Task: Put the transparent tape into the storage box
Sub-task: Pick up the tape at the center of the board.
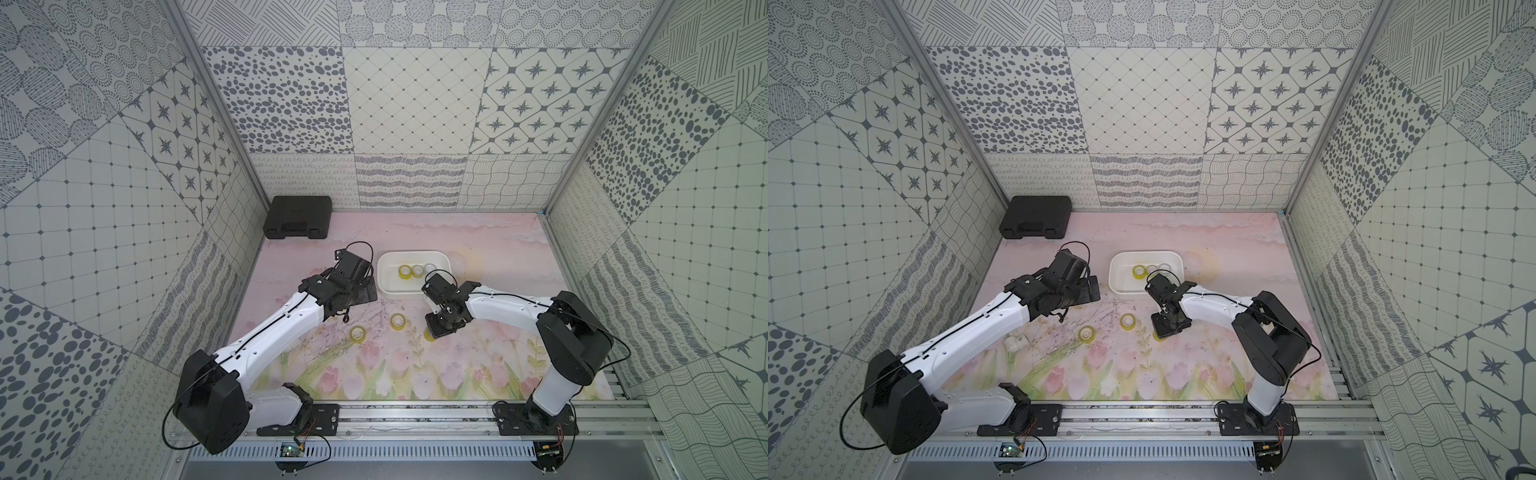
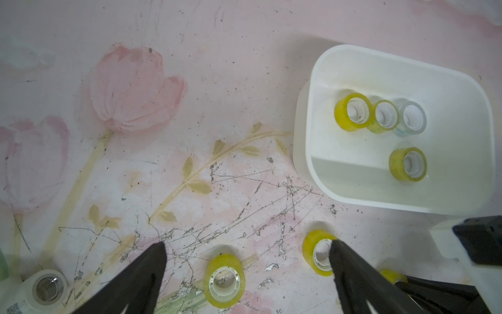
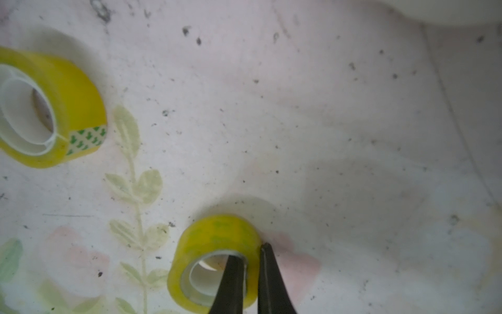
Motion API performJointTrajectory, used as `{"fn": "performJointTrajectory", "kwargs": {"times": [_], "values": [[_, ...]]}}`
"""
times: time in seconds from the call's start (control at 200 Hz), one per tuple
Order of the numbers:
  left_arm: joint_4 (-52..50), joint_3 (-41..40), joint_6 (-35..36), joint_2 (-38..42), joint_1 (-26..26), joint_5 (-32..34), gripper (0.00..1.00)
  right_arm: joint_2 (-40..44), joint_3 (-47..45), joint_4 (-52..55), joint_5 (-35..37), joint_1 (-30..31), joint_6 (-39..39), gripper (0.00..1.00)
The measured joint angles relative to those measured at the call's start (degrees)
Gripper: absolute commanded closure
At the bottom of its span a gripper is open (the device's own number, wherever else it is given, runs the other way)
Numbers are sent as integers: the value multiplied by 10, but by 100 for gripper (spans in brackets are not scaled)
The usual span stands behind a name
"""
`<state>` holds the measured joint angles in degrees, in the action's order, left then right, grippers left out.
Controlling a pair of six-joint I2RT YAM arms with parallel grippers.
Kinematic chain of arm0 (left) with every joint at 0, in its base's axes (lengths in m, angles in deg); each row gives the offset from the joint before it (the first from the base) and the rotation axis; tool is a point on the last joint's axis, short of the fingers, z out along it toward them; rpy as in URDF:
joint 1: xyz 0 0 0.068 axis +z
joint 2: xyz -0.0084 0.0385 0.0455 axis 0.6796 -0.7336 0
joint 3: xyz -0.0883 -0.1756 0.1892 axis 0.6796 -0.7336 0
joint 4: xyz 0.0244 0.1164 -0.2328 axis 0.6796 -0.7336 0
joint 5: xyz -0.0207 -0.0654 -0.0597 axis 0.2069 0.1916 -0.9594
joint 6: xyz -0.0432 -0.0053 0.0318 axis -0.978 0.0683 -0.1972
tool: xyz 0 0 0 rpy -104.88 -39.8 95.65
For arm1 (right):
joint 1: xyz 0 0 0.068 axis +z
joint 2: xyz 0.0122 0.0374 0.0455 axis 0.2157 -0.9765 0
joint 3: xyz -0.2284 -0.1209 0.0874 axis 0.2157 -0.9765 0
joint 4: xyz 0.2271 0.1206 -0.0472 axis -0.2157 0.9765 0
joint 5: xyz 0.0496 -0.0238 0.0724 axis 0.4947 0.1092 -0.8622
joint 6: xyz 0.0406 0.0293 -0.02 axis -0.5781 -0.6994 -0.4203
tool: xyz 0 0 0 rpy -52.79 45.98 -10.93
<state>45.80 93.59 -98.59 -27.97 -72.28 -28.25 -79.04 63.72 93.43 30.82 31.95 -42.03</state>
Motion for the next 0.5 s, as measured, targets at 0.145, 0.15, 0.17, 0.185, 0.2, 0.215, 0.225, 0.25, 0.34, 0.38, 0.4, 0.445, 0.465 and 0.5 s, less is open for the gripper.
{"fn": "performJointTrajectory", "kwargs": {"times": [0.145, 0.15, 0.17, 0.185, 0.2, 0.215, 0.225, 0.25, 0.34, 0.38, 0.4, 0.445, 0.465, 0.5], "values": [[0, -8, -2, 10, 0, 9, 1, 8, -2, 7, 7, 0, 0, 100], [0, -8, -2, 10, 0, 9, 1, 9, -2, 8, 7, 0, 0, 100], [0, -9, -2, 11, 0, 10, 1, 12, -2, 10, 9, 0, 0, 100], [0, -9, -2, 11, 0, 11, 1, 14, -2, 12, 9, 0, 0, 100], [0, -10, -2, 12, 0, 11, 1, 16, -2, 14, 11, 0, 0, 100], [0, -10, -2, 12, 0, 12, 1, 18, -2, 17, 12, 0, 1, 100], [0, -10, -2, 12, 0, 12, 1, 21, -2, 20, 12, 0, 1, 100], [0, -10, -2, 12, 0, 12, 1, 25, 0, 25, 15, 0, 1, 100], [0, -11, -2, 12, 0, 12, 1, 38, 16, 53, 23, 0, 4, 100], [1, -12, -2, 12, 0, 12, 1, 43, 29, 66, 27, 0, 6, 100], [1, -13, -2, 12, 0, 12, 1, 45, 36, 72, 29, 0, 7, 100], [1, -14, -2, 11, 0, 12, 1, 50, 57, 88, 36, 0, 10, 100], [2, -15, -2, 10, 0, 12, 1, 52, 66, 94, 38, 0, 12, 100], [3, -16, -2, 9, 0, 12, 1, 55, 84, 105, 42, -2, 15, 100]]}}
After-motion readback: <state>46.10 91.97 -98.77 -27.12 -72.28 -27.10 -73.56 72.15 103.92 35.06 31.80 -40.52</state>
